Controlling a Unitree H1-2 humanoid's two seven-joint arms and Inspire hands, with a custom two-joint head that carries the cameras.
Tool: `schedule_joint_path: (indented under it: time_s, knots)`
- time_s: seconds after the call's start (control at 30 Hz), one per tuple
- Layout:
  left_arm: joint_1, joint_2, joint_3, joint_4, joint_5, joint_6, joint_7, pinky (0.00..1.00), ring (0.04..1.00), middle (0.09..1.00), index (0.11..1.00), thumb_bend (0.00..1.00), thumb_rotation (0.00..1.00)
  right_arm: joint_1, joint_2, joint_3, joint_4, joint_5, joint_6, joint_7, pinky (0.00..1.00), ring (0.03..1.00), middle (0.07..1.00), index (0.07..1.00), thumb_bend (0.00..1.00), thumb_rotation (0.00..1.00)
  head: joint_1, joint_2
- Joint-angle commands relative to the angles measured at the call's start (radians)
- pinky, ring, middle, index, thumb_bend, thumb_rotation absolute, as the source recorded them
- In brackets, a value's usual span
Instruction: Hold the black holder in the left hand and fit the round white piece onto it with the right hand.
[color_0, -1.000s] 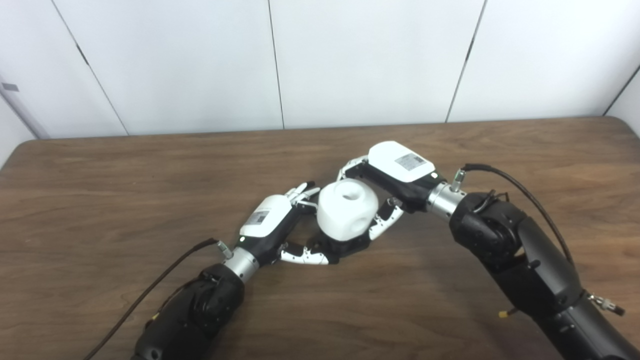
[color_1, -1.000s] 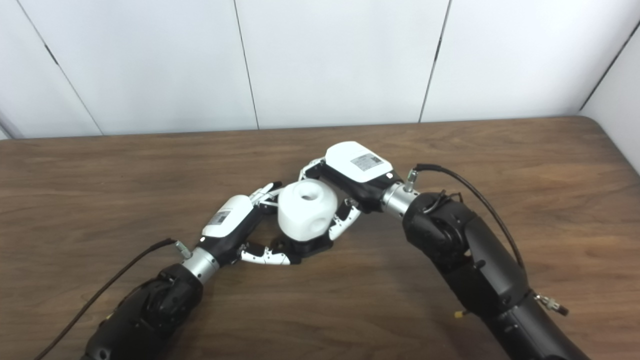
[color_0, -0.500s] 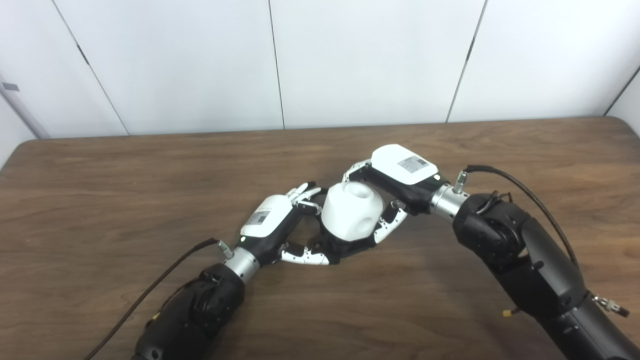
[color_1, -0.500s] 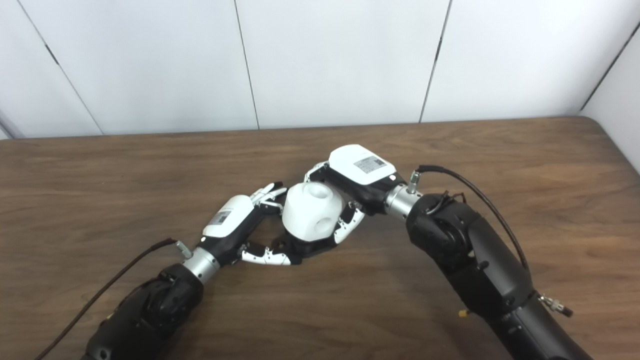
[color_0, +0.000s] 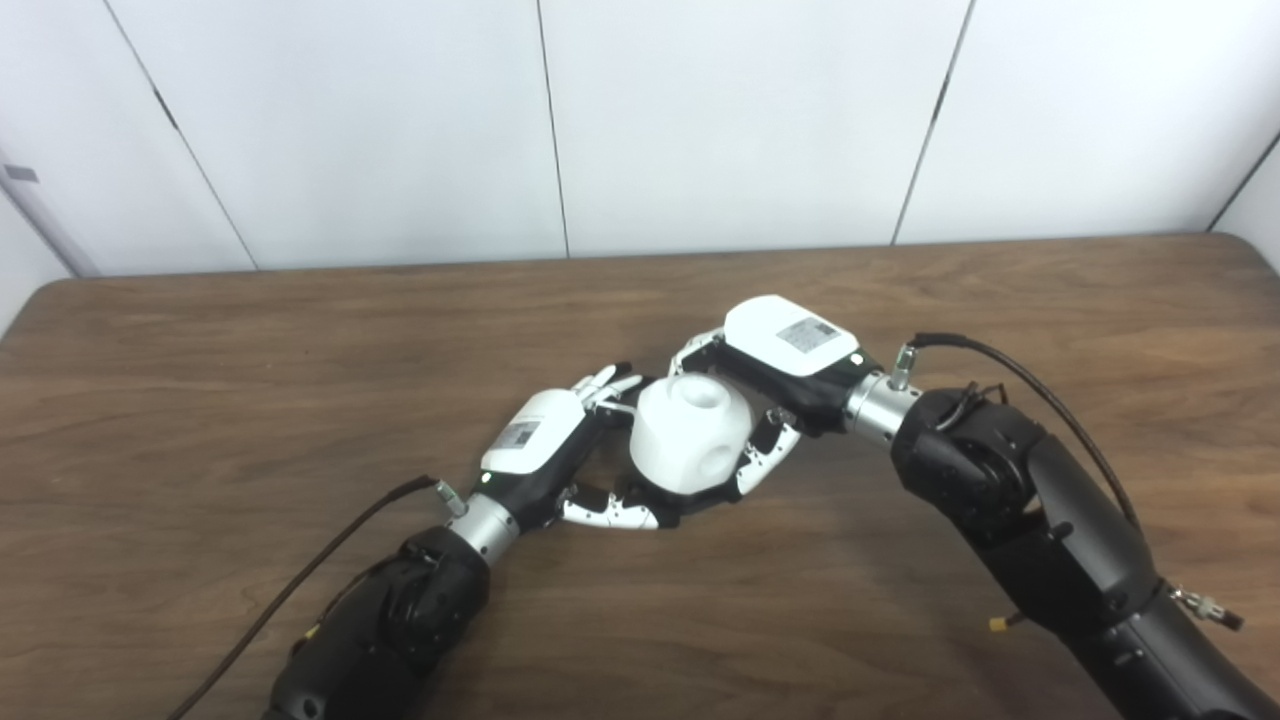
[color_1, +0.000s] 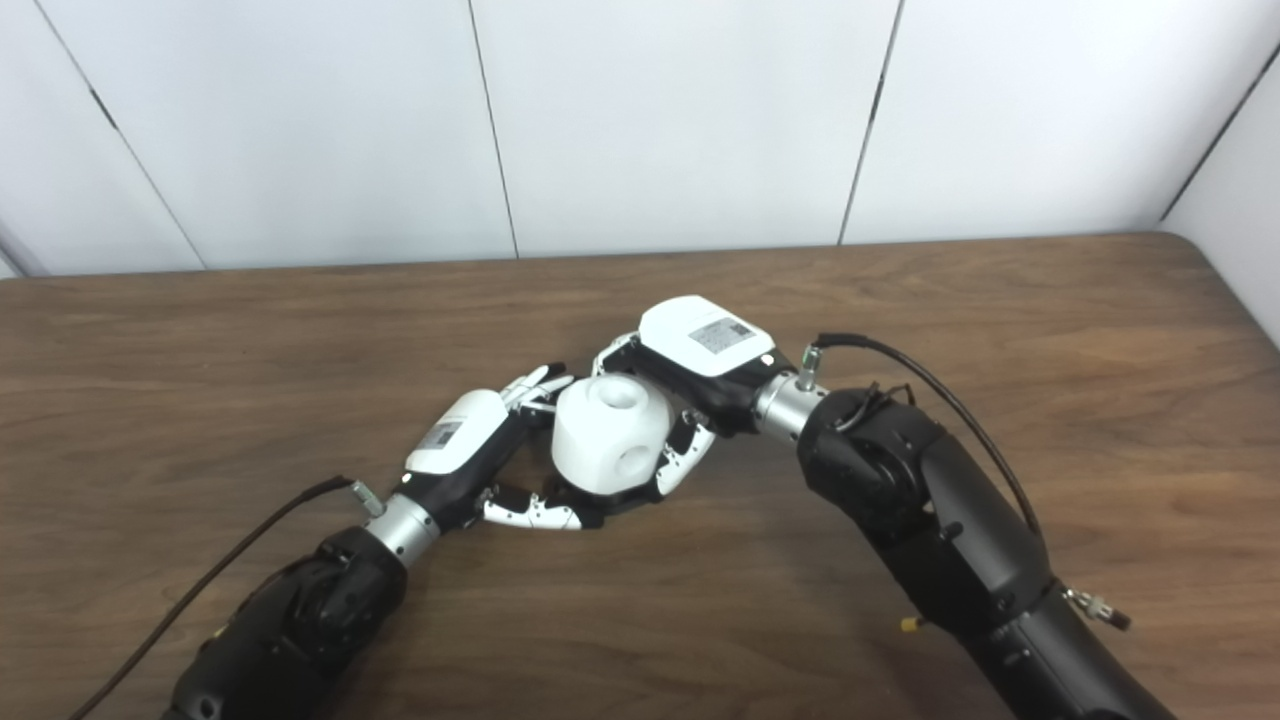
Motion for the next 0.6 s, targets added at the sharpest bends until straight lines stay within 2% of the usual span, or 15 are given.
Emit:
schedule_joint_path:
  time_s: [0.0, 0.4, 0.53, 0.57]
  knots:
    - [0.082, -0.008, -0.069, 0.064, 0.055, 0.052, -0.121, 0.96, 0.992, 0.914, 0.484, 0.52, 0.06, -0.053, 0.007, 0.002, -0.027, -0.005, -0.023, 0.002, 0.63, 0.684, 0.689, 0.481, 0.52, 0.13, 0.001, 0.001]
    - [0.085, -0.006, -0.071, 0.055, 0.059, 0.056, -0.124, 0.96, 0.991, 0.915, 0.484, 0.52, 0.05, -0.061, 0.002, 0.011, -0.023, -0.037, -0.049, 0.006, 0.63, 0.685, 0.684, 0.481, 0.52, 0.13, 0.007, 0.004]
    - [0.085, -0.004, -0.07, 0.055, 0.059, 0.06, -0.126, 0.97, 0.993, 0.917, 0.484, 0.52, 0.05, -0.059, 0.0, 0.003, -0.037, -0.03, -0.002, 0.053, 0.65, 0.685, 0.696, 0.49, 0.52, 0.14, 0.007, 0.001]
    - [0.085, -0.004, -0.07, 0.056, 0.06, 0.06, -0.125, 0.97, 0.994, 0.916, 0.484, 0.52, 0.05, -0.06, -0.003, 0.001, -0.044, -0.033, 0.015, 0.071, 0.67, 0.725, 0.771, 0.712, 0.75, 0.23, 0.007, 0.001]
